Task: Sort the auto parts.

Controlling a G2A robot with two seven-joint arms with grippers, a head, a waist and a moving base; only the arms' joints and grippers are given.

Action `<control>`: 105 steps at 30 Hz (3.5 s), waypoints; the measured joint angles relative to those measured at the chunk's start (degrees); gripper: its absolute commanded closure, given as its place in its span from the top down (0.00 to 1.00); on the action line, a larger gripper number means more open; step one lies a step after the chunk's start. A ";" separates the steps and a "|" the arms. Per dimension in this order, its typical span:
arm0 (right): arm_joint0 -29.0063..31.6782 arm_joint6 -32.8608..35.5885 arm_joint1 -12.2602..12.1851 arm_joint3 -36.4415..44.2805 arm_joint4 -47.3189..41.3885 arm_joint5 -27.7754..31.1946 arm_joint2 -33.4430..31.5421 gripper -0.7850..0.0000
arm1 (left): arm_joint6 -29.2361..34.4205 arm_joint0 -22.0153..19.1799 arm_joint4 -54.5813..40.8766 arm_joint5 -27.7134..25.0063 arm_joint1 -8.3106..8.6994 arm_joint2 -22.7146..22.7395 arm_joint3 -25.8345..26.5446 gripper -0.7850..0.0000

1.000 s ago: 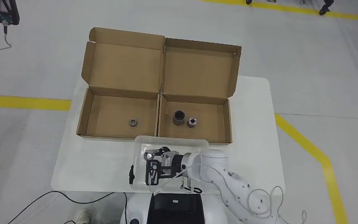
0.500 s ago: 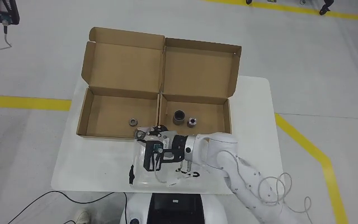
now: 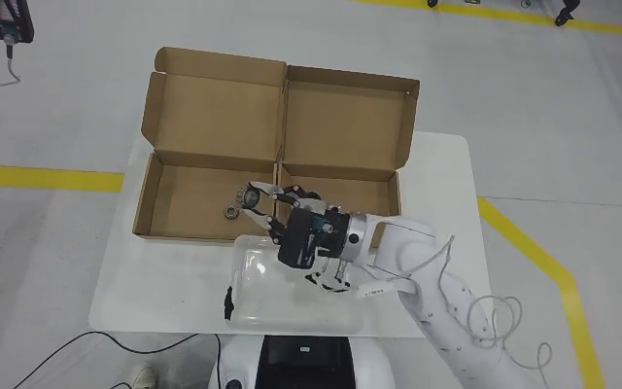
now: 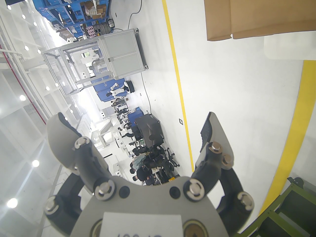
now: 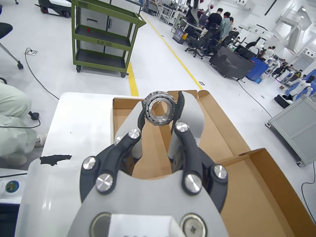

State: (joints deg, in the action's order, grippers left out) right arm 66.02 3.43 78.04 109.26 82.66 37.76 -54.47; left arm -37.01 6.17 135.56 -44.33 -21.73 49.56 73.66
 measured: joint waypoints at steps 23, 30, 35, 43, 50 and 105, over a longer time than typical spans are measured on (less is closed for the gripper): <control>5.16 -0.34 -1.67 -1.64 -6.01 -1.12 -5.12 0.00 | 0.00 0.00 0.00 0.00 0.00 0.00 0.00 1.00; -2.72 6.88 -0.07 -8.41 -9.20 -2.67 1.47 0.00 | 0.00 0.00 0.00 0.00 0.00 0.00 0.00 1.00; -9.41 10.58 1.83 -16.02 -11.62 -4.91 6.93 0.00 | 0.00 0.00 0.00 0.00 0.00 0.00 0.00 1.00; -18.52 14.06 5.66 -28.61 -15.25 -8.18 15.18 0.00 | 0.00 0.00 0.00 0.00 0.00 0.00 0.00 1.00; -26.16 19.05 10.72 -39.90 -17.85 -12.67 23.07 0.00 | 0.00 0.00 0.00 0.00 0.00 0.00 0.00 1.00; -25.71 10.06 14.58 -44.50 -12.32 -3.40 15.54 1.00 | 0.00 0.00 0.00 0.00 0.00 0.00 0.00 1.00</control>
State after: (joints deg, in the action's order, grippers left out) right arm 40.31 13.49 92.62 64.76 70.34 34.36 -38.93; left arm -37.01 6.17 135.56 -44.33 -21.73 49.56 73.66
